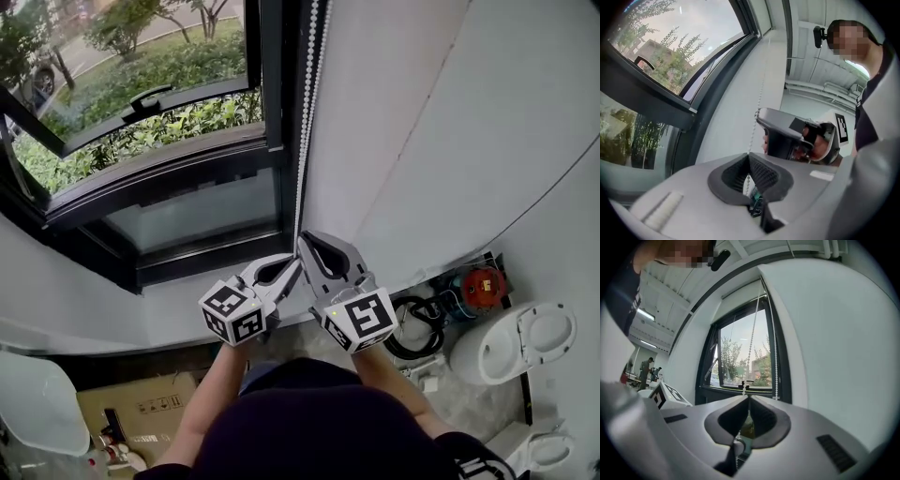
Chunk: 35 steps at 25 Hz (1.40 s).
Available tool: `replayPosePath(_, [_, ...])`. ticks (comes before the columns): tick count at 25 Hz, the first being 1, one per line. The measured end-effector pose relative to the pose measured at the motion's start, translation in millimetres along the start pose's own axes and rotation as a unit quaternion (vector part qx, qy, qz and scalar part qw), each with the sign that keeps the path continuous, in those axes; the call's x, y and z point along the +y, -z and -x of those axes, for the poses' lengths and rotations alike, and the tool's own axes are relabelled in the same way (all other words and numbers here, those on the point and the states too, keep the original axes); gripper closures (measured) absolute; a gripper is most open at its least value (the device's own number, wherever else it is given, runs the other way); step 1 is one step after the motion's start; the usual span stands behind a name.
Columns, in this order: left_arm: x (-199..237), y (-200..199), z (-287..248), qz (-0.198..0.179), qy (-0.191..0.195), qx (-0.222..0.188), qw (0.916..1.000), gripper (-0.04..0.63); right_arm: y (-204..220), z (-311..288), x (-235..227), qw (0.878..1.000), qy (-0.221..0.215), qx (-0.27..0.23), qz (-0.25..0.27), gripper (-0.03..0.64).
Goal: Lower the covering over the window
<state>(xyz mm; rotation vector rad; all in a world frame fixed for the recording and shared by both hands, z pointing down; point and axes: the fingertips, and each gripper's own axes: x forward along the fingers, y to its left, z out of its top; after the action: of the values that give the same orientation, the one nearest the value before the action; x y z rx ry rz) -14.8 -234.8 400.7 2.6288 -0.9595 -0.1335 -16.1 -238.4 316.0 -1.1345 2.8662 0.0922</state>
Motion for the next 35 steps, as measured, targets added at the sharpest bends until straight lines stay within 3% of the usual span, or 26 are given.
replayPosePath(8, [-13.2, 55.2, 8.0, 0.019, -0.026, 0.02, 0.9993, 0.584, 16.1, 28.6, 16.9, 0.997, -0.076, 0.019, -0.015, 0.603])
replayPosePath(15, [-24.9, 90.4, 11.9, 0.035, -0.019, 0.044, 0.9982, 0.584, 26.1, 46.2, 28.2, 0.991, -0.128, 0.035, -0.031, 0.603])
replayPosePath(23, [-45.6, 104.8, 17.4, 0.056, 0.043, 0.05, 0.9962, 0.584, 46.1, 51.5, 45.0, 0.982, -0.167, 0.069, -0.05, 0.603])
replayPosePath(30, [-40.7, 100.2, 49.7, 0.058, 0.101, 0.036, 0.9926, 0.583, 44.9, 45.5, 74.2, 0.969, -0.234, 0.072, -0.039, 0.603])
replayPosePath(35, [-43.3, 100.0, 60.6, 0.04, 0.124, 0.034, 0.9908, 0.583, 51.2, 30.2, 80.6, 0.97, -0.217, 0.105, -0.018, 0.603])
